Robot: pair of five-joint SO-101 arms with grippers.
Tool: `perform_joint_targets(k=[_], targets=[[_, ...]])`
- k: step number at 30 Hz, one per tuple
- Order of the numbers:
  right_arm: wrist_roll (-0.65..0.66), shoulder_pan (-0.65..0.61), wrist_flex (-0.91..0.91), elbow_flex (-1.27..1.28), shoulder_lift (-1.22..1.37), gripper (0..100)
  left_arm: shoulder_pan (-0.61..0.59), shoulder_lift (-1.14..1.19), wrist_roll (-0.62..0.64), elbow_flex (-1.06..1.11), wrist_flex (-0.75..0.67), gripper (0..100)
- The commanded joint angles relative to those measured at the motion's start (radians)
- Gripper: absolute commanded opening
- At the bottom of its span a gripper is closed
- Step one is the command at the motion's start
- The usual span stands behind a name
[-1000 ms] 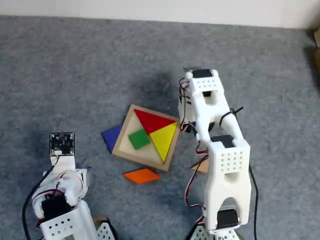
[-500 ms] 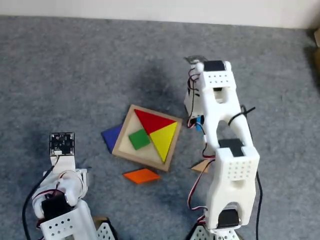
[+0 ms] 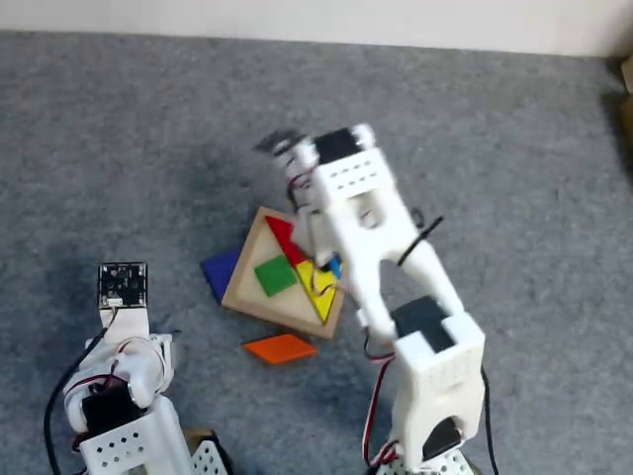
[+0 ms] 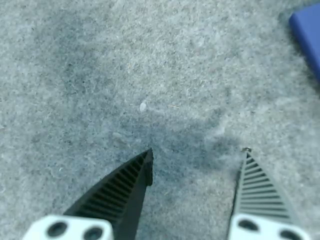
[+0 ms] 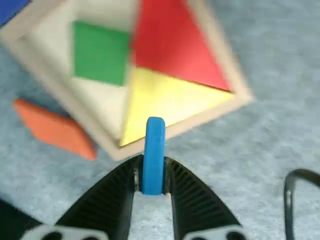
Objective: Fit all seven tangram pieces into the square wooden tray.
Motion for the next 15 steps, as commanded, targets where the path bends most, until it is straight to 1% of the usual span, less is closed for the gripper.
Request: perform_joint_targets(k=[1,5,10,15], targets=[[0.002,-0.105,0.002,0.045,-0.087,0.5,-0.005,-0.007,0.011,-0.035,0.002,27],[-0.094,-0.174,-0.079,0.111,-0.082,0.5,-0.005,-0.007,0.011,-0.035,0.002,27],[-0.098,-0.223,-0.176,0.205,-0.082,0.6,-0.005,-0.007,0.011,-0.035,0.002,27],[-0.098,-0.217,-0.242,0.249,-0.081,0.7,-0.005,-0.007,0.011,-0.035,0.002,27]])
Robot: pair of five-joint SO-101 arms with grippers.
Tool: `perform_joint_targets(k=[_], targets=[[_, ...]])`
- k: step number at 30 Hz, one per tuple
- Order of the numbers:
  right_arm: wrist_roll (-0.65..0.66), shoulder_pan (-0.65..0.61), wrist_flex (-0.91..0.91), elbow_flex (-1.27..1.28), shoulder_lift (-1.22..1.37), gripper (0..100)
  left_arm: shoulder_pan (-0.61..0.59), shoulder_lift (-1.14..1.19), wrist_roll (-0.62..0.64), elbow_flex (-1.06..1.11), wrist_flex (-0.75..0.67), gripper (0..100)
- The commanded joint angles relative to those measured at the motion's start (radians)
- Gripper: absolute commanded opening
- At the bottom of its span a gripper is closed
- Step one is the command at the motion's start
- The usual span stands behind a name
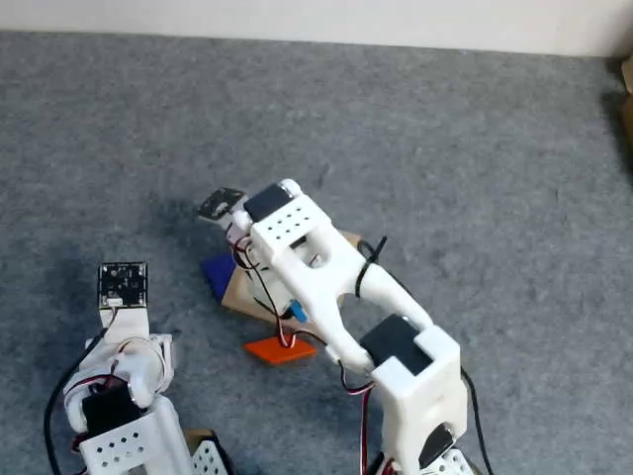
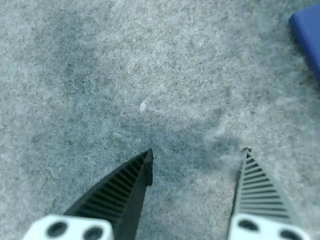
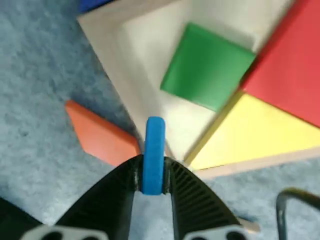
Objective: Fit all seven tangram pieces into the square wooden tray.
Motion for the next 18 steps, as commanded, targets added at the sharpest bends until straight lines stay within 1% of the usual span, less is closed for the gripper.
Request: perform_joint_targets(k=[1,3,7,11,18], targets=[[-0.009,-0.007,-0.042,0.008,-0.068,0.9,-0.005,-0.007,0.011,-0.035,0.002,27],[-0.009,-0.007,-0.042,0.012,-0.067,4.0,-0.005,-0.007,0.011,-0.035,0.002,27],[-0.009,-0.007,-0.042,0.012,-0.067,13.5,-0.007,-0.007,0.011,-0.035,0.002,27],[-0.008,0.007,-0.042,0.01,-0.067,14.1,-0.007,-0.007,0.011,-0.035,0.002,27],[-0.005,0.105,-0.048,0.004,-0.067,14.1,-0.007,-0.007,0.011,-0.035,0.002,27]])
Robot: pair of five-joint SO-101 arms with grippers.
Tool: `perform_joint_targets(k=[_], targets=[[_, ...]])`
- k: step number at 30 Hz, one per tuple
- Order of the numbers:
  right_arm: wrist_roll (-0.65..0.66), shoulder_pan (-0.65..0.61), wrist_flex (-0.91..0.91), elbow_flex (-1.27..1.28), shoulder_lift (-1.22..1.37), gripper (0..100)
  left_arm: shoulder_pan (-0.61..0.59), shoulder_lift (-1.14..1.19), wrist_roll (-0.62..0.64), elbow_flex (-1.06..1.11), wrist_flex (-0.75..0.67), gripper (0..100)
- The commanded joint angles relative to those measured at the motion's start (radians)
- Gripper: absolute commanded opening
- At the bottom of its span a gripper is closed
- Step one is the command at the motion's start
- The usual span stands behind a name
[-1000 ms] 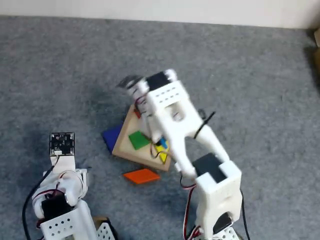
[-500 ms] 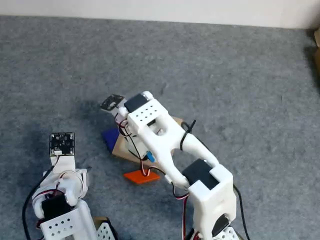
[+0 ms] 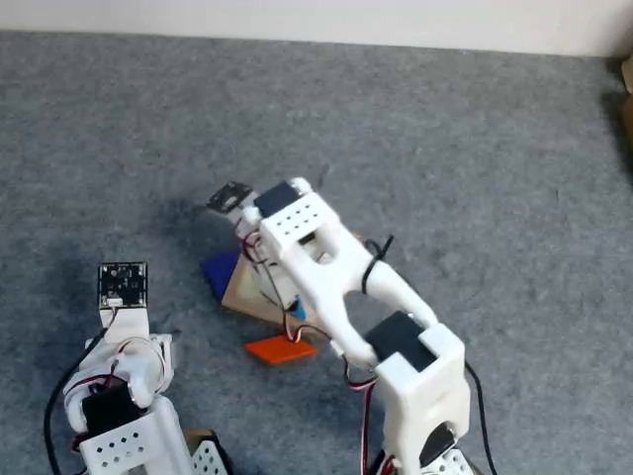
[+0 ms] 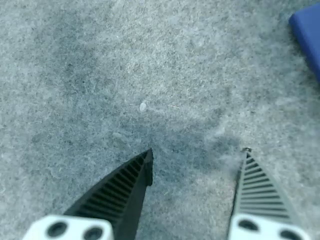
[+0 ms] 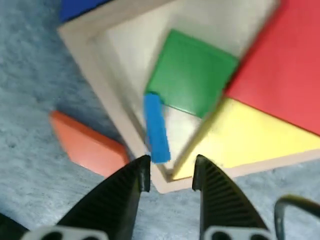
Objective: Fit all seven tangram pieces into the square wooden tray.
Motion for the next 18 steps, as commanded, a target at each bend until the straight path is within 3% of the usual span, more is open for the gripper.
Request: perform_joint_targets(k=[1,5,10,14,18], targets=[[-0.005,0.067,-0.033,-0.015,-0.067,14.1,-0.007,-0.007,0.011,-0.035,0.002,27],[-0.005,0.087,-0.036,-0.015,-0.076,14.1,-0.007,-0.007,0.011,-0.035,0.002,27],[-0.008,0.097,0.099,-0.053,-0.17,14.1,-0.007,-0.007,0.011,-0.035,0.002,27],[-0.009,0.177,0.176,-0.056,-0.321,14.1,-0.007,-0.007,0.011,-0.035,0.002,27],[-0.011,0.252,0.162,0.097,-0.461,14.1,-0.007,-0.007,0.011,-0.035,0.002,27]])
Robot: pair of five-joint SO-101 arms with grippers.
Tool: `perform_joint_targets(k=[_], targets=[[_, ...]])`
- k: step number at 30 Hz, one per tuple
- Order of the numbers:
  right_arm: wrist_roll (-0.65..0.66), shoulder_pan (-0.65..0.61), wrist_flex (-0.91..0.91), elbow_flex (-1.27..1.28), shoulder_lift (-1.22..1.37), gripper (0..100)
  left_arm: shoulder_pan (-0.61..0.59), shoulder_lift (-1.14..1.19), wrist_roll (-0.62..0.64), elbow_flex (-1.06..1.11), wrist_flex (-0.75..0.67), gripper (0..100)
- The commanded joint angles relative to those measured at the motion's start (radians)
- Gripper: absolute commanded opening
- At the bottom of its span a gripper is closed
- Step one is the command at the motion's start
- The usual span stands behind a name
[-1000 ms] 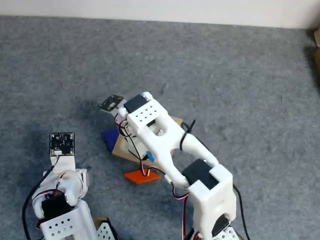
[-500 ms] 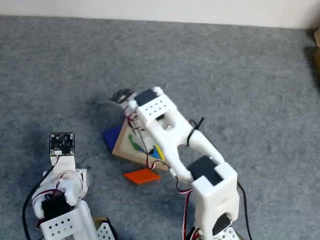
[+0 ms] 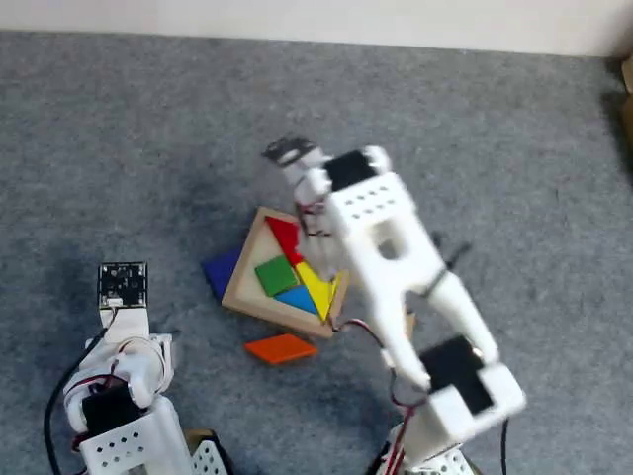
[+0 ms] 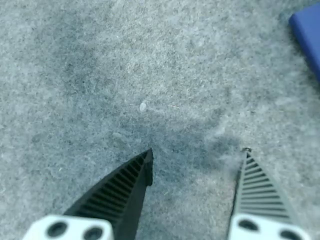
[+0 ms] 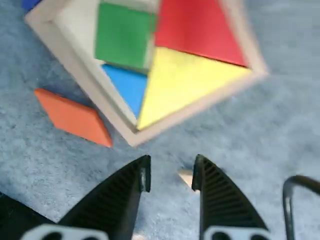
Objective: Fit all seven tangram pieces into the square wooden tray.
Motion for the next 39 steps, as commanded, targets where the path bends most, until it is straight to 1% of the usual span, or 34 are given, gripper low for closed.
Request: perform_joint_targets(k=[1,3,4,5,8,12,14,16,19,26,29,34,37,39], targets=[[-0.011,0.062,-0.01,0.12,-0.165,14.1,-0.005,-0.007,0.011,-0.035,0.0,27],[-0.014,0.091,-0.051,0.232,-0.219,14.1,-0.005,-0.007,0.011,-0.035,0.0,27],[-0.035,0.111,-0.081,0.282,-0.24,14.1,-0.005,-0.007,0.011,-0.035,0.0,27],[-0.084,0.134,-0.116,0.325,-0.257,14.1,-0.005,-0.007,0.011,-0.035,0.0,27],[-0.301,0.189,-0.229,0.429,-0.28,14.6,-0.005,-0.007,0.011,-0.035,0.0,27],[-0.624,0.193,-0.318,0.538,-0.26,14.6,-0.005,-0.007,0.011,-0.035,0.0,27],[-0.741,0.193,-0.349,0.585,-0.254,14.6,-0.007,-0.007,0.011,-0.035,0.0,27],[-0.799,0.193,-0.375,0.627,-0.252,14.6,-0.007,-0.007,0.012,-0.035,0.0,27],[-0.815,0.196,-0.403,0.673,-0.252,14.6,-0.007,-0.007,0.012,-0.035,0.0,27],[-0.815,0.197,-0.406,0.75,-0.251,14.6,-0.007,-0.007,0.012,-0.035,0.0,27],[-0.815,0.199,-0.481,0.816,-0.251,14.6,-0.008,-0.007,0.012,-0.035,0.0,27],[-0.816,0.257,-0.685,0.935,-0.251,14.2,-0.008,-0.007,0.012,-0.035,0.0,27],[-0.813,0.275,-0.723,0.967,-0.252,13.3,-0.008,-0.007,0.012,-0.035,0.0,27],[-0.809,0.275,-0.723,0.974,-0.26,9.1,-0.008,-0.007,0.012,-0.035,0.0,27]])
